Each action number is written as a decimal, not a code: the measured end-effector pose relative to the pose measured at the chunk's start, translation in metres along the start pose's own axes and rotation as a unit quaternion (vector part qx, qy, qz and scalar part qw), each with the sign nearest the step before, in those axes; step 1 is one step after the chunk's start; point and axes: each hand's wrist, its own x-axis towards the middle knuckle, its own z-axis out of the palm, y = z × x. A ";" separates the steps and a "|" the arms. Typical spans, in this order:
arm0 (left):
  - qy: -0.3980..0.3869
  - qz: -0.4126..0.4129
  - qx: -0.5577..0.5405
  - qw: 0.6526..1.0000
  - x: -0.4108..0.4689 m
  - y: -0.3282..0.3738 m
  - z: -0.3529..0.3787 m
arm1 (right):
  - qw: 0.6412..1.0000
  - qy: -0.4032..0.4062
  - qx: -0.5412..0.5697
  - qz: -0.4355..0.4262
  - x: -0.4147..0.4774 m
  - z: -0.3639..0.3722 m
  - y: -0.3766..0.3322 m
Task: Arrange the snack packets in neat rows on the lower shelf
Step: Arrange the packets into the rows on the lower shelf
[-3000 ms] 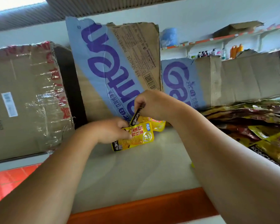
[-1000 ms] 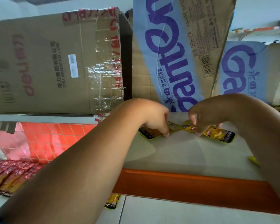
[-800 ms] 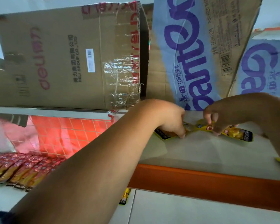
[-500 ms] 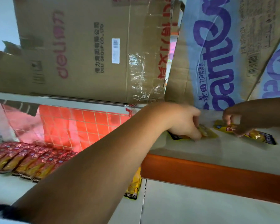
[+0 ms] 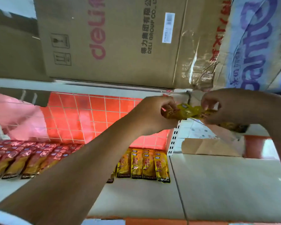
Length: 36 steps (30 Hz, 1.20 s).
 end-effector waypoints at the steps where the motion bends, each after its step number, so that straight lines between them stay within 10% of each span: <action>1: 0.019 -0.007 -0.019 1.000 -0.012 -0.013 -0.007 | 1.000 0.007 -0.016 0.007 0.002 0.004 -0.019; 14: 0.191 -0.183 0.062 0.962 -0.142 -0.169 0.020 | 0.963 0.059 0.238 0.109 0.025 0.220 -0.139; 36: -0.008 -0.222 0.342 0.913 -0.116 -0.254 0.091 | 0.949 0.007 0.245 0.200 0.033 0.353 -0.128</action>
